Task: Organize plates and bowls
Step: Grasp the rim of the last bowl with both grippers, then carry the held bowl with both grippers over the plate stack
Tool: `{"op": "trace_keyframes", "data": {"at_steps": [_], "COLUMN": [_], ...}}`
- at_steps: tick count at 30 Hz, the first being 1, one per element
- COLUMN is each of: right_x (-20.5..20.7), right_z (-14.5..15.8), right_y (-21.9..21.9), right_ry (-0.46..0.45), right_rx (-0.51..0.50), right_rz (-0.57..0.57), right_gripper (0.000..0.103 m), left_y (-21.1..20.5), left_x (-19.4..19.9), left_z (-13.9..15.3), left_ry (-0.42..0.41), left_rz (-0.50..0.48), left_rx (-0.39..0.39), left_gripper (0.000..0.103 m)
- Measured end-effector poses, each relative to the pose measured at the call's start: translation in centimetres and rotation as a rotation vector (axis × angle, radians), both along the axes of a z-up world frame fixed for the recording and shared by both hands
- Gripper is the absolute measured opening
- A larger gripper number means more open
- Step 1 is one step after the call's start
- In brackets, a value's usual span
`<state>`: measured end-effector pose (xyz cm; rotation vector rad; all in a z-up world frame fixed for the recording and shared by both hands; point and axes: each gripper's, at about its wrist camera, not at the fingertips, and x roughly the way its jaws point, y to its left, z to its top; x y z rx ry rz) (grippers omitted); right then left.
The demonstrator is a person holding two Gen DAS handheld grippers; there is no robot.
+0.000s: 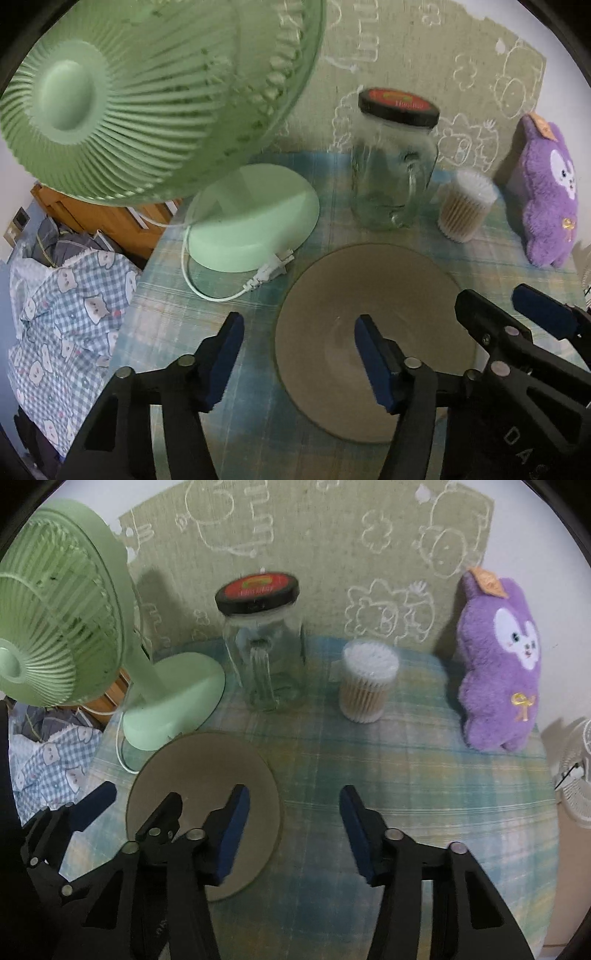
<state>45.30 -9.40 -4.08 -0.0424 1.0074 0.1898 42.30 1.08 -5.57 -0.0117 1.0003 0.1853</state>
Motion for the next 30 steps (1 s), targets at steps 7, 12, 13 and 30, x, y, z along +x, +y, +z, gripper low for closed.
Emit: {"op": "trace_keyframes", "data": {"at_steps": [7,12,13,30], "right_x": [1.4,1.9,2.0,-0.5], "right_z": [-2.2,-2.9,-3.0,-1.0], "right_y": [0.9,1.5,1.7,1.1], "right_ry": [0.033,0.033,0.039,0.045], "right_rx": [0.013,0.032,0.035,0.007], "right_rz": [0.001,0.007,0.009,-0.034], "right_gripper": [0.027,0.022,0.021,0.021], "left_y": [0.3,0.6,0.8,0.7], "left_x": [1.4,1.7,1.9,0.1], "left_z": [-1.9,-2.2,-2.3,-0.8], "left_ry": [0.036,0.023,0.026,0.042], "left_rz": [0.007,0.017,0.021,-0.030], "left_rx": [-0.001,-0.009,-0.014,-0.041], "left_gripper": [0.039,0.031,0.027,0.021]}}
